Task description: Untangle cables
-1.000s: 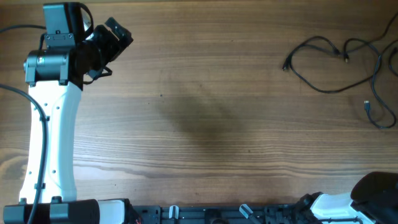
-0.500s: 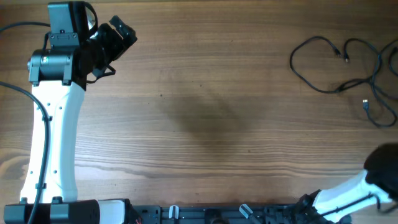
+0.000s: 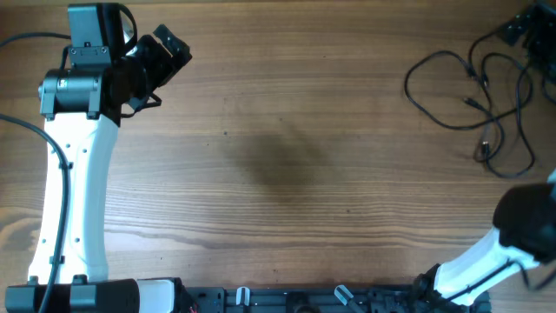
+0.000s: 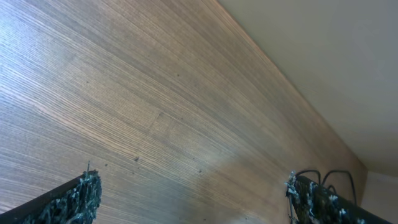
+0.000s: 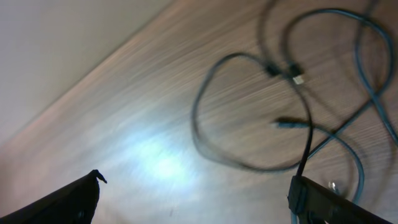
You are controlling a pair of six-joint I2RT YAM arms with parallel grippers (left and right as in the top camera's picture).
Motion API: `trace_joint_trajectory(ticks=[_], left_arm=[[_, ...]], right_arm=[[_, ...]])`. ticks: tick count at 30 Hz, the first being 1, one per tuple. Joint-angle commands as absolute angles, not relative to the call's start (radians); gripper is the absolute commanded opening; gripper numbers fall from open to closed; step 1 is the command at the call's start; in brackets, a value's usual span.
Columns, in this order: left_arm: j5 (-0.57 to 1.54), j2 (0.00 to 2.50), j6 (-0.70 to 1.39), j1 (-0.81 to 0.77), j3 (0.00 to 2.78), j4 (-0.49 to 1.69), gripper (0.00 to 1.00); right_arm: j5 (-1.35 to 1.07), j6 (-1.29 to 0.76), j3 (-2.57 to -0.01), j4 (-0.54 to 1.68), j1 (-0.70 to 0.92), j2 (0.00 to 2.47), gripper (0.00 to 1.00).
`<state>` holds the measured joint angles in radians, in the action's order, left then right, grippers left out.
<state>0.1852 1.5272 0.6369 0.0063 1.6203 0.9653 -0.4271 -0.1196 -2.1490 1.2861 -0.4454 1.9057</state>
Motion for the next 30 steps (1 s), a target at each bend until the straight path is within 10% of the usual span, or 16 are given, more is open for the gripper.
trace_joint_trajectory(ticks=[1,13,22,30], left_arm=[[0.190,1.520,0.636,0.002,1.618,0.966,1.00],[0.190,1.520,0.636,0.002,1.618,0.966,1.00],[0.190,1.520,0.636,0.002,1.618,0.966,1.00],[0.190,1.521,0.636,0.002,1.618,0.966,1.00]], right_arm=[[-0.495,0.021,-2.158,1.366,-0.322,1.697,0.99],[-0.472,0.095,-2.134,1.509,-0.142,1.437,1.00],[-0.419,0.130,-0.970,0.397,0.041,0.733,1.00],[-0.281,0.130,-0.170,-0.035,0.041,0.067,1.00]])
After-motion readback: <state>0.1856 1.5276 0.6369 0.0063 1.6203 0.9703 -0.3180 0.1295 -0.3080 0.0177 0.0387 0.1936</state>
